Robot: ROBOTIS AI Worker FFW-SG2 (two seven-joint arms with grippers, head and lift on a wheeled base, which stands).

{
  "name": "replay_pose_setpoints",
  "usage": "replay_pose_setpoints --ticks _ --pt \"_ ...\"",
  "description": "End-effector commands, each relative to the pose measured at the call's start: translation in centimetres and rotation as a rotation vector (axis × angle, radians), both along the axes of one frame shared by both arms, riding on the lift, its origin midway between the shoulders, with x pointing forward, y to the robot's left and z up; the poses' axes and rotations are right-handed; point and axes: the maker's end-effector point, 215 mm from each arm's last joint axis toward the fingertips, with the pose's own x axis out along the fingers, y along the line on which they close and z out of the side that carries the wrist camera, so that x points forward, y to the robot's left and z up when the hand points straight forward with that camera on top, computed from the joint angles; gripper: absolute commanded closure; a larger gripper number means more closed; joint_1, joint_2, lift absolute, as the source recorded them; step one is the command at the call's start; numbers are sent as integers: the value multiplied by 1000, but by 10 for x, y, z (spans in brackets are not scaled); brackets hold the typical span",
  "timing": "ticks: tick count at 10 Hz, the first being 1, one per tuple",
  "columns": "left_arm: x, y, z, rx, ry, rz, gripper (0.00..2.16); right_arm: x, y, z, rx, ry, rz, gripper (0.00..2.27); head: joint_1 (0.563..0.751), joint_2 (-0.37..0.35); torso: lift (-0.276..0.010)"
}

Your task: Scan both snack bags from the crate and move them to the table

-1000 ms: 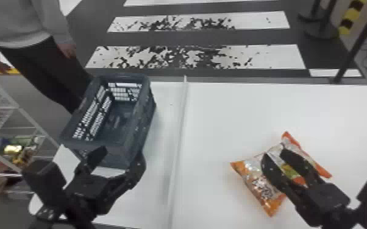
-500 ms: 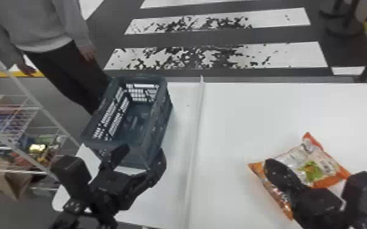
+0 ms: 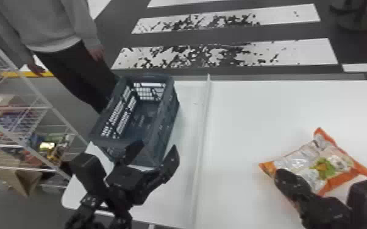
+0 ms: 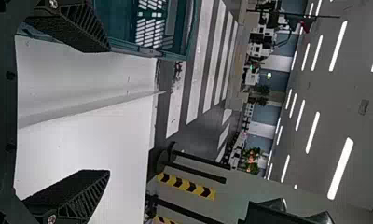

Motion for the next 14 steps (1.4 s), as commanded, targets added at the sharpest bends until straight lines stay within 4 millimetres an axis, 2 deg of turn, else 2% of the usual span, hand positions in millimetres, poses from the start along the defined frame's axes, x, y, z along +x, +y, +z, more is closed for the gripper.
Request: replay_pose_setpoints --ticks 1,2,4,6,7,8,9,11,14 --pt "2 -3 1 -6 -10 -6 66 -1 -32 -11 -22 18 -48 2253 695 207 -87" --pt "4 -5 7 -11 -42 -7 66 -4 -61 -15 -37 25 -88 2253 695 174 -87" --pt "6 -11 2 -28 -56 -8 66 -18 -120 -17 -23 40 -168 2253 695 75 -87" --pt "8 -18 7 -45 -88 -11 66 -24 -165 -13 -44 30 -225 2253 695 -8 -87" --pt "7 -24 8 -52 -90 -20 66 -31 -182 10 21 5 -245 2253 695 -58 -87" --pt "7 -25 7 -54 -91 -21 66 -26 -179 42 44 -46 -243 2253 695 -99 -87" --pt "7 -28 10 -56 -103 -25 66 -11 -175 64 54 -85 -234 2253 695 -124 -87" --pt "4 -47 11 -58 -116 -55 66 26 -172 68 18 -95 -225 2253 695 -126 -87" --pt "0 -61 -6 -42 -97 -72 66 71 -157 52 -32 -128 -189 2253 695 -143 -87"
